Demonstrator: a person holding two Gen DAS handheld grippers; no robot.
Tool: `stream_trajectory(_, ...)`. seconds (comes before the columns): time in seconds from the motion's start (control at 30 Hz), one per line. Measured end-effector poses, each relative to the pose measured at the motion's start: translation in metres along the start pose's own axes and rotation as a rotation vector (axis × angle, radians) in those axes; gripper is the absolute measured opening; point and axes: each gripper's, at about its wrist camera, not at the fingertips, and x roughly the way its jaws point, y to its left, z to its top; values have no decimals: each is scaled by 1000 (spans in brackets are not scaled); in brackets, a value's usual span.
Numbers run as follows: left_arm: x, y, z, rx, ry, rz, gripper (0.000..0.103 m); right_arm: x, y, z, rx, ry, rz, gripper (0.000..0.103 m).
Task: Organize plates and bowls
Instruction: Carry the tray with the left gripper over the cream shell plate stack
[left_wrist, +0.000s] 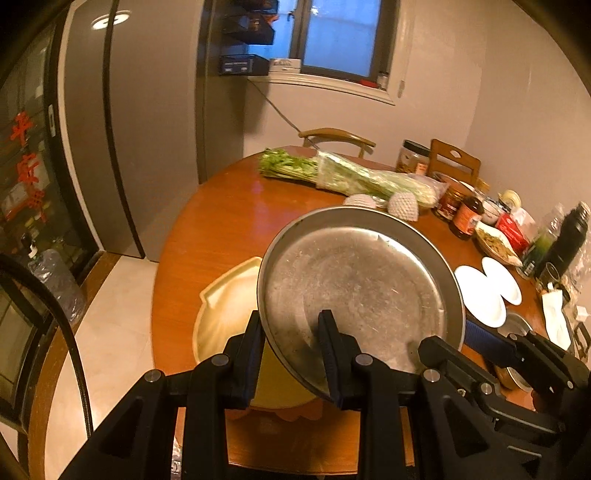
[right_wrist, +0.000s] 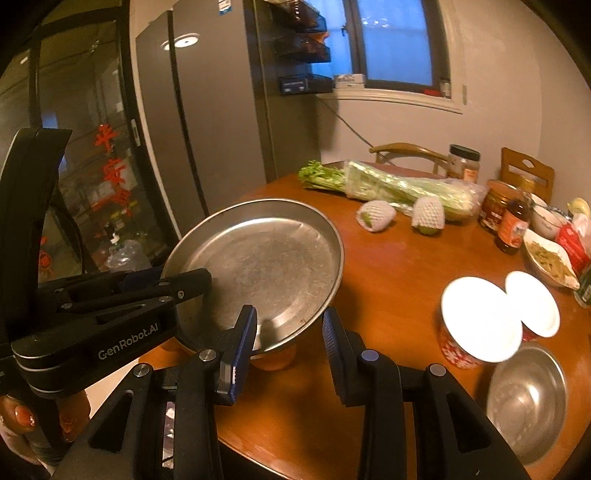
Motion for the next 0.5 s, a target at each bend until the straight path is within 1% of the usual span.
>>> stream_trajectory(0.3, 0, 23, 13, -20, -11, 43, 30, 21, 17, 16, -25, 6, 46, 38)
stream_trajectory(0.5, 16, 34, 10, -40, 25, 61, 30, 39, 24, 18, -46, 31, 53, 38)
